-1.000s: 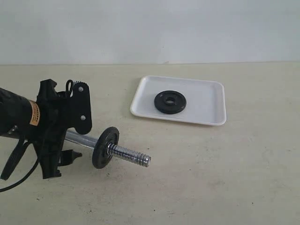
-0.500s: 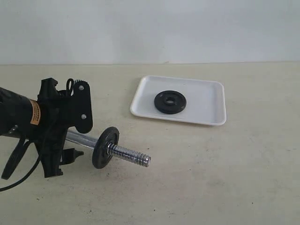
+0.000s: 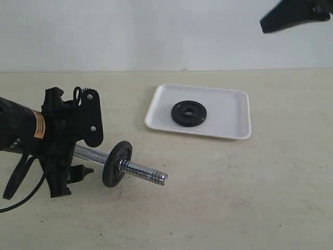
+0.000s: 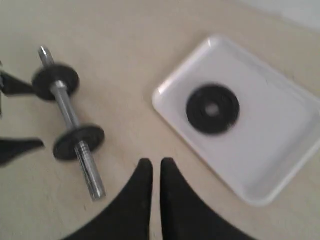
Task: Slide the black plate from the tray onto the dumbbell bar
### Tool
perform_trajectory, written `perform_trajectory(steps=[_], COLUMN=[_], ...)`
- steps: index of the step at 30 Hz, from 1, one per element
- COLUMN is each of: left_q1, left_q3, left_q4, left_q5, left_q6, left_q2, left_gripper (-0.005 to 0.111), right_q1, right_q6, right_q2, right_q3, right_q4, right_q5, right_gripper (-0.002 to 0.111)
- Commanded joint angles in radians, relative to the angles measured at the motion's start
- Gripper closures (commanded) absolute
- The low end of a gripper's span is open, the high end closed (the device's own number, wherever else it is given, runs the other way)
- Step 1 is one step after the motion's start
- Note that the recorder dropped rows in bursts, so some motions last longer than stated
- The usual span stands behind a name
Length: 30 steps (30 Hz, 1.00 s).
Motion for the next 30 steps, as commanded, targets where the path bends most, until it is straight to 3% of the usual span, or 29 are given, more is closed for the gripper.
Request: perform_trajectory(steps=[1, 3, 5, 6, 9, 15, 27, 30], left_q1=[-0.004, -0.004, -0.004, -0.004, -0.004, -0.004, -0.004, 0.000], left_q3=[0.005, 0.005, 0.005, 0.005, 0.005, 0.005, 0.005, 0.005], left_q4=[-0.015, -0.015, -0.015, -0.015, -0.015, -0.015, -0.015, 0.039], left_q5=[-0.007, -0.009, -0.013, -0.013, -0.008, 0.021, 0.019, -0.014], left_q6=[-0.045, -0.078, -0.078, -0.078, -0.088, -0.104, -0.185, -0.154], left_q2=[0.003, 0.003, 0.003, 0.003, 0.003, 0.003, 0.003, 0.041], left_gripper=[0.029, 0.029, 0.029, 0.029, 0.029, 0.029, 0.029, 0.029], right_q1=[0.000, 0.000, 0.000, 0.000, 0.000, 0.000, 0.000, 0.000], right_q6=[-0.132, -0.137, -0.122, -0.097, 0.030, 0.037, 0.113, 0.039], right_q2=[-0.003, -0.003, -0.003, 0.000, 0.000, 0.000, 0.000, 0.000], right_q3=[-0.009, -0.009, -0.009, -0.009, -0.009, -0.009, -0.009, -0.009], right_q4=[0.080, 0.032, 0.012, 0.015, 0.015, 0.004, 0.045, 0.048], right_q5=[-0.070, -0.049, -0.013, 0.003, 0.004, 0.006, -0.022, -0.022], right_gripper=[0.107, 0.102, 0.084, 0.072, 0.007, 0.016, 0.015, 0.015])
